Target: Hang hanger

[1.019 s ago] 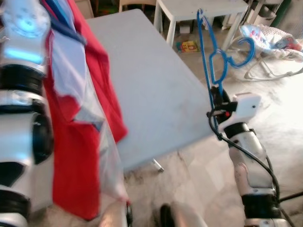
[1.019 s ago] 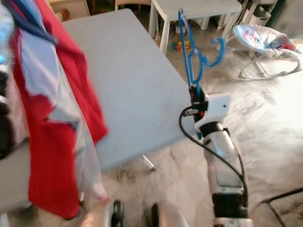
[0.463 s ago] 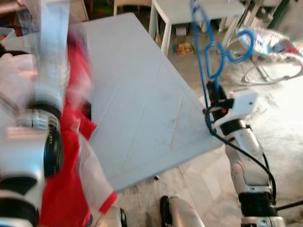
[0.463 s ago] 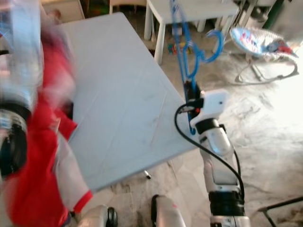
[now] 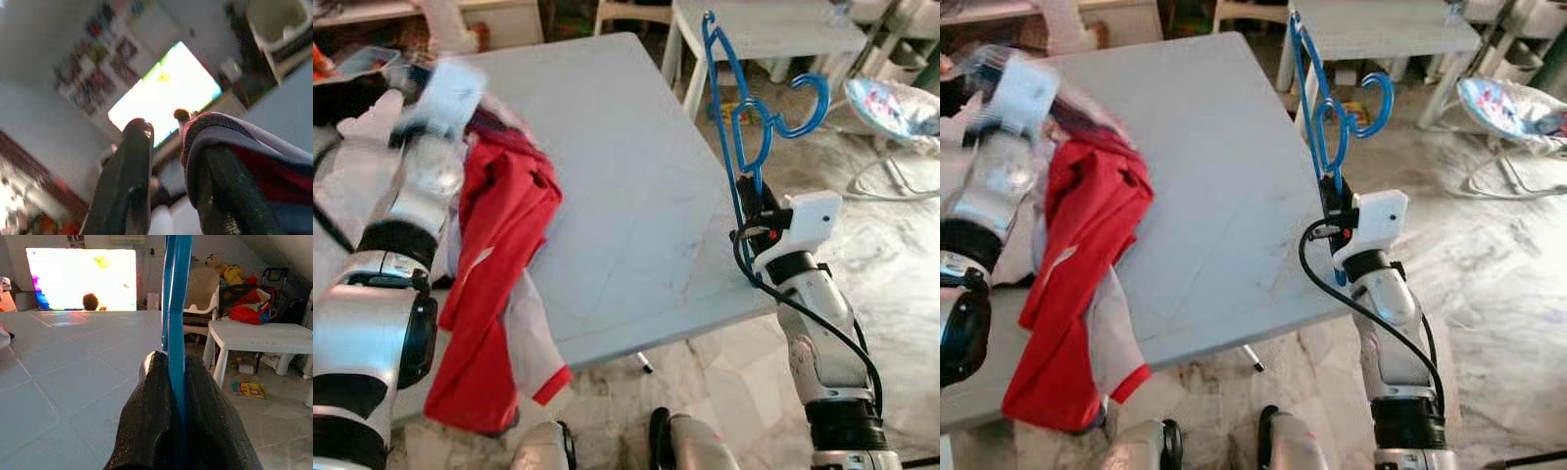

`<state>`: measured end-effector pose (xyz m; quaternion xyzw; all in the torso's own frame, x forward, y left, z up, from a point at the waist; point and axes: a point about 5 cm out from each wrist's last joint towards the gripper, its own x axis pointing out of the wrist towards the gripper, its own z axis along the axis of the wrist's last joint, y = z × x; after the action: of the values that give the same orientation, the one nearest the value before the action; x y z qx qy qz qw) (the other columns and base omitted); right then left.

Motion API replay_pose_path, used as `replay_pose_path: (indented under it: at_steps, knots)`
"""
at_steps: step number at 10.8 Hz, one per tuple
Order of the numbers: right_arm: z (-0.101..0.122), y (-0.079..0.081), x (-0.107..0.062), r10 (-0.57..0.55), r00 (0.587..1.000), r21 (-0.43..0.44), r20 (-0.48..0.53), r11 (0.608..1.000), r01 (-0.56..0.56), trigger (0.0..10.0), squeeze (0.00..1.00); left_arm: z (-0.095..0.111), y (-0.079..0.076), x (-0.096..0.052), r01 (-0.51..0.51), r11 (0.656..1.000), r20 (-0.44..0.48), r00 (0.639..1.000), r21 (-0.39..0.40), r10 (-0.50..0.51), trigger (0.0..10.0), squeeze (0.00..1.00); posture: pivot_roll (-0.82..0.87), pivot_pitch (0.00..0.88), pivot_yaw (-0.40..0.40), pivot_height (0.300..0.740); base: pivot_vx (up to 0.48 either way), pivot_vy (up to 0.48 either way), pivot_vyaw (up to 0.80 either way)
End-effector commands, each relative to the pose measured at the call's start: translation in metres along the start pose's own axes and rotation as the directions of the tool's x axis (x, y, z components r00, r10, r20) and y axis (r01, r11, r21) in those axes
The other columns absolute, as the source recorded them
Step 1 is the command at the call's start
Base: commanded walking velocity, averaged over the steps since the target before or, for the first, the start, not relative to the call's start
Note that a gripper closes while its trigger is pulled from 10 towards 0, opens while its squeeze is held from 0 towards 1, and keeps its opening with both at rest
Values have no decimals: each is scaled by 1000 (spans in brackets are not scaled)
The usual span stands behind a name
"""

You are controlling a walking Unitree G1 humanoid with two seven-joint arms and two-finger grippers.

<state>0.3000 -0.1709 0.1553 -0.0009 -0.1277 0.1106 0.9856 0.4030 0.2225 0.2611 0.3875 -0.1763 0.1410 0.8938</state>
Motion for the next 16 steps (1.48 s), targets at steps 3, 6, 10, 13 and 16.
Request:
replay_pose_path:
  at_steps: [3, 6, 10, 13, 16]
  knots:
    - [-7, 0, -2, 4, 999, 6, -34, 1000, -4, 10000, 0, -14, -7, -4, 25, 972, -161, 985, -235, -64, 10000, 1000, -98, 161, 14, 740, 0, 0, 0]
    - [-9, 2, -3, 15, 999, 7, -46, 1000, -15, 10000, 0, -30, -32, -14, -60, 765, -403, 875, -641, -269, 10000, 1000, -91, 161, 16, 740, 0, 0, 0]
    - [-11, 2, -1, 21, 998, 7, -52, 1000, -21, 10000, 0, 16, -48, -38, -26, 770, -208, 968, -638, -140, 10000, 1000, -83, 159, 19, 740, 0, 0, 0]
    - [-12, 2, -1, 23, 998, 8, -58, 1000, -23, 10000, 0, 12, -79, -115, 187, 848, 0, 976, -495, -216, 10000, 1000, -82, 162, 22, 740, 0, 0, 0]
    - [-13, 2, -1, 25, 998, 7, -63, 1000, -25, 10000, 0, -7, -81, -133, 203, 902, -14, 974, -381, -225, 10000, 0, -83, 160, 15, 740, 0, 0, 0]
